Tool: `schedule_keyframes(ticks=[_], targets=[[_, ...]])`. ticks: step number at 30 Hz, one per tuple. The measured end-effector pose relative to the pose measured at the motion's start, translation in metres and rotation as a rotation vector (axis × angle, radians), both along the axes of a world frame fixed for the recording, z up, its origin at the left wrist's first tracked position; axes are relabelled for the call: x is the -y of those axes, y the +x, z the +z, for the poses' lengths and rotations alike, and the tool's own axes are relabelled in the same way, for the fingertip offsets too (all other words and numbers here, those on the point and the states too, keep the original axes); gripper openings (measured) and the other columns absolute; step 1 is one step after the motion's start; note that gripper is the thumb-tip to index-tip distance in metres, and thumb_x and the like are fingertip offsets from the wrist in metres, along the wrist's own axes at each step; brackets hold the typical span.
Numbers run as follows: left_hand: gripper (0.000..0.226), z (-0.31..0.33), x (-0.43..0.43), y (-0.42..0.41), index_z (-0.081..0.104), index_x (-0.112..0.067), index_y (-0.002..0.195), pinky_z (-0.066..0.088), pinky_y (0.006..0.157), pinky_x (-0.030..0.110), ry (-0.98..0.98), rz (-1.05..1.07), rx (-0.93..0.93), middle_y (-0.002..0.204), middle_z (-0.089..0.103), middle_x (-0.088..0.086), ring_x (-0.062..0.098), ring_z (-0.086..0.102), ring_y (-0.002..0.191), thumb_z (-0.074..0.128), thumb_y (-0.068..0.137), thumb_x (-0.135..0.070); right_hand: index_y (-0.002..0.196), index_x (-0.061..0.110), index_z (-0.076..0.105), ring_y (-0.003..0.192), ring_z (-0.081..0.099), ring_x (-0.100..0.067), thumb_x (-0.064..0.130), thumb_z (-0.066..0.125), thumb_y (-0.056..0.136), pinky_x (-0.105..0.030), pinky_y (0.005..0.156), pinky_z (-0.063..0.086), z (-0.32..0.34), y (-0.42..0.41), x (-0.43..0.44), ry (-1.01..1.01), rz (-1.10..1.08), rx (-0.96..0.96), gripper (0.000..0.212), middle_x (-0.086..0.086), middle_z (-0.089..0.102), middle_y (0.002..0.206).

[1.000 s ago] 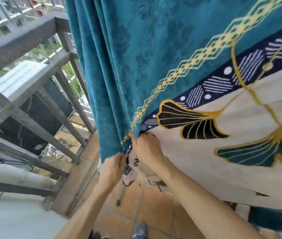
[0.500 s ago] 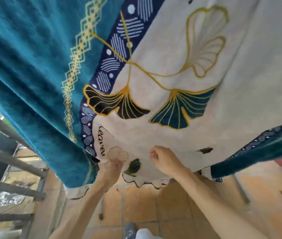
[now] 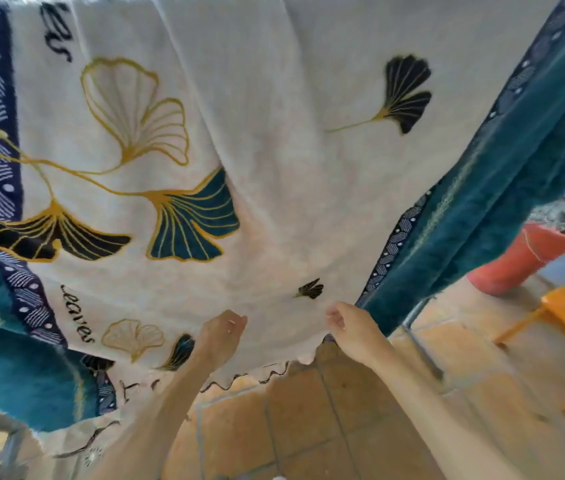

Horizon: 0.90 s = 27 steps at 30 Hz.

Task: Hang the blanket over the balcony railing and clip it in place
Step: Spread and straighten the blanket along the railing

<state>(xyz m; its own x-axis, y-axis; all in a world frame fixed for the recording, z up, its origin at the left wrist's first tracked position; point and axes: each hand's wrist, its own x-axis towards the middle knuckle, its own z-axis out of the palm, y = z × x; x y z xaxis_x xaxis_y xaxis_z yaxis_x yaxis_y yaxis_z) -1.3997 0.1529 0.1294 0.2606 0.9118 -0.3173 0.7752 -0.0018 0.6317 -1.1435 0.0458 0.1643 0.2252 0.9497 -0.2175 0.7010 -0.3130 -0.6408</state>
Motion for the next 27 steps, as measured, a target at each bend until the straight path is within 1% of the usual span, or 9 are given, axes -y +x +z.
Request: schedule_keyframes(ticks=[3,6,10,13,17,21,23,25,27], targets=[[0.026,-0.001,0.007,0.041,0.060,-0.028,0.090,0.050,0.068,0.029,-0.072,0.041,0.075,0.099,0.069,0.003,0.023,0.067,0.088,0.050,0.095,-0.051,0.125,0.017,0.055,0.103,0.059,-0.010,0.035,0.050,0.098,-0.027,0.090,0.048,0.001,0.041,0.021,-0.012,-0.061,-0.033,0.032,0.002,0.063,0.120],[0.029,0.001,0.007,0.081,0.062,-0.025,0.087,0.053,0.073,0.036,-0.128,0.115,0.147,0.093,0.071,0.006,0.027,0.067,0.085,0.053,0.093,-0.053,0.124,0.018,0.055,0.101,0.059,-0.010,0.035,0.049,0.099,-0.025,0.087,0.048,0.000,0.072,0.035,-0.010,-0.137,-0.094,0.032,0.004,0.062,0.116],[0.034,0.010,0.001,0.133,0.063,-0.012,0.095,0.048,0.059,0.029,-0.208,0.161,0.247,0.081,0.067,0.004,0.020,0.062,0.070,0.055,0.095,-0.044,0.123,0.018,0.055,0.097,0.058,-0.010,0.035,0.049,0.099,-0.022,0.081,0.047,-0.007,0.106,0.043,-0.003,-0.219,-0.138,0.031,0.004,0.062,0.113],[0.036,0.007,-0.013,0.167,0.062,-0.008,0.098,0.046,0.057,0.028,-0.231,0.145,0.261,0.083,0.067,0.005,0.020,0.061,0.068,0.054,0.096,-0.042,0.125,0.017,0.054,0.095,0.056,-0.009,0.034,0.048,0.099,-0.019,0.077,0.043,-0.015,0.132,0.041,-0.040,-0.261,-0.146,0.031,0.004,0.061,0.109],[0.033,-0.006,-0.036,0.216,0.062,-0.009,0.093,0.046,0.056,0.028,-0.272,0.134,0.304,0.086,0.068,0.008,0.021,0.061,0.068,0.052,0.097,-0.040,0.126,0.015,0.055,0.102,0.060,-0.014,0.033,0.051,0.098,-0.026,0.086,0.049,-0.024,0.176,0.021,-0.075,-0.321,-0.114,0.034,-0.003,0.064,0.119],[0.041,-0.025,-0.070,0.275,0.063,-0.005,0.100,0.043,0.053,0.028,-0.348,0.134,0.363,0.079,0.066,0.006,0.019,0.058,0.062,0.055,0.095,-0.045,0.126,0.014,0.056,0.107,0.061,-0.018,0.033,0.052,0.098,-0.026,0.088,0.048,-0.021,0.226,-0.012,-0.128,-0.355,-0.052,0.035,-0.003,0.064,0.120],[0.045,-0.029,-0.084,0.304,0.064,-0.004,0.103,0.046,0.057,0.030,-0.397,0.155,0.392,0.080,0.067,0.006,0.020,0.061,0.064,0.054,0.095,-0.048,0.125,0.013,0.056,0.108,0.061,-0.020,0.034,0.051,0.098,-0.029,0.090,0.049,-0.018,0.253,-0.030,-0.154,-0.357,0.006,0.035,-0.004,0.064,0.120],[0.053,-0.024,-0.092,0.327,0.064,-0.004,0.107,0.052,0.064,0.033,-0.490,0.195,0.400,0.084,0.070,0.007,0.023,0.066,0.071,0.054,0.092,-0.054,0.125,0.012,0.057,0.107,0.061,-0.021,0.035,0.053,0.097,-0.031,0.091,0.049,-0.012,0.280,-0.050,-0.182,-0.390,0.005,0.037,-0.006,0.065,0.118],[0.068,-0.018,-0.098,0.339,0.055,-0.001,0.113,0.058,0.076,0.041,-0.720,0.274,0.480,0.098,0.072,0.014,0.028,0.070,0.085,0.059,0.085,-0.063,0.126,0.009,0.057,0.107,0.061,-0.022,0.038,0.054,0.096,-0.032,0.093,0.049,-0.007,0.303,-0.070,-0.193,-0.419,-0.025,0.042,-0.008,0.065,0.119]])
